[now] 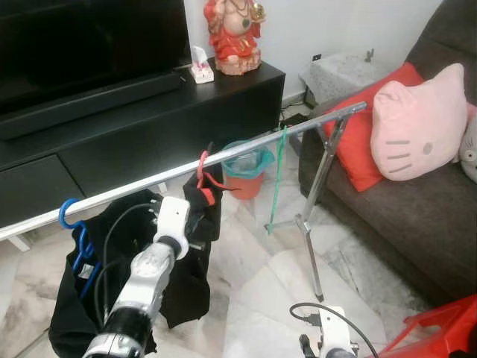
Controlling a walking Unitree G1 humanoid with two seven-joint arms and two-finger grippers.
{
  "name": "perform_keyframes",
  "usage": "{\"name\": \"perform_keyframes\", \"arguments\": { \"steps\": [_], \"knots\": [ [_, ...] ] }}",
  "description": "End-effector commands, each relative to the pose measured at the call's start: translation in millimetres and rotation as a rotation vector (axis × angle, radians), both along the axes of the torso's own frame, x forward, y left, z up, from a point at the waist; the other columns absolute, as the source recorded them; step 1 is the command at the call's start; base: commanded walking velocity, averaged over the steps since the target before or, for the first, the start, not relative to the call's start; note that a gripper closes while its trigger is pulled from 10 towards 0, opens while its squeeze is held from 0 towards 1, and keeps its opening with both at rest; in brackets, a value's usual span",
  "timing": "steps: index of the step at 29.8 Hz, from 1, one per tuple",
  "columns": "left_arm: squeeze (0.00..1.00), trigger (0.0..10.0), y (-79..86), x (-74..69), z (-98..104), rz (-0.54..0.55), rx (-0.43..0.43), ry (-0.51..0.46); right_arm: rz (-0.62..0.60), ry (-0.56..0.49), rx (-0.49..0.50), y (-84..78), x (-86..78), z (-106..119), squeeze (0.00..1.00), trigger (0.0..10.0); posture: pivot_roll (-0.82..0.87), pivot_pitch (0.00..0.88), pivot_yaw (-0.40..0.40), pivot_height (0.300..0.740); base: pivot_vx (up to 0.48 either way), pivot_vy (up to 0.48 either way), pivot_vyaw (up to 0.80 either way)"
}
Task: Hang hanger
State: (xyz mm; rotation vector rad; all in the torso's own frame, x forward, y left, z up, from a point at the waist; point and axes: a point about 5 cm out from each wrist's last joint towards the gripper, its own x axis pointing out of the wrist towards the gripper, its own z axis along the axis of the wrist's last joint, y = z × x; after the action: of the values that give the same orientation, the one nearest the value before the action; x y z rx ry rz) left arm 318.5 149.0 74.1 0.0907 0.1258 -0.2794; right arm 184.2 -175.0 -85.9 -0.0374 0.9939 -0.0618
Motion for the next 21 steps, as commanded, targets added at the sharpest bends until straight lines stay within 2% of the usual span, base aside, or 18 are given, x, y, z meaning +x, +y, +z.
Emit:
{"name": "perform_keyframes", "arguments": {
  "steps": [1, 4, 6, 13, 16, 21],
  "knots": [
    [0.0, 10.0, 8.2, -3.3, 9, -0.003, 0.021, -0.045, -0.021, -0.016, 0.005, -0.4, 2.9, 2, 0.0, 10.0, 0.04, 0.0, 0.007, 0.74, 0.0, 0.0, 0.0],
    [0.0, 10.0, 11.7, -10.2, 4, -0.008, 0.035, -0.033, -0.017, -0.016, 0.003, -0.4, 3.3, 2, 0.0, 10.0, 0.04, 0.0, 0.004, 0.74, 0.0, 0.0, 0.0],
    [0.0, 10.0, 19.8, -22.7, -10, 0.004, 0.082, 0.007, -0.021, -0.017, 0.002, -0.6, 3.6, 2, 0.0, 10.0, 0.04, 0.0, 0.003, 0.74, 0.0, 0.0, 0.0],
    [0.0, 10.0, 25.5, -41.6, -30, 0.034, 0.074, 0.089, -0.033, -0.021, 0.001, -0.8, 3.7, 2, 0.0, 10.0, 0.05, 0.0, 0.003, 0.74, 0.0, 0.0, 0.0],
    [0.0, 10.0, 25.2, -43.2, -34, 0.036, 0.088, 0.119, -0.036, -0.025, 0.0, -0.9, 4.0, 2, 0.0, 10.0, 0.04, 0.0, 0.003, 0.74, 0.0, 0.0, 0.0],
    [0.0, 10.0, 25.7, -41.5, -35, 0.093, 0.05, 0.132, -0.05, -0.036, 0.001, -2.0, 4.8, 3, 0.0, 10.0, 0.04, 0.0, 0.002, 0.74, 0.0, 0.0, 0.0]
  ]
}}
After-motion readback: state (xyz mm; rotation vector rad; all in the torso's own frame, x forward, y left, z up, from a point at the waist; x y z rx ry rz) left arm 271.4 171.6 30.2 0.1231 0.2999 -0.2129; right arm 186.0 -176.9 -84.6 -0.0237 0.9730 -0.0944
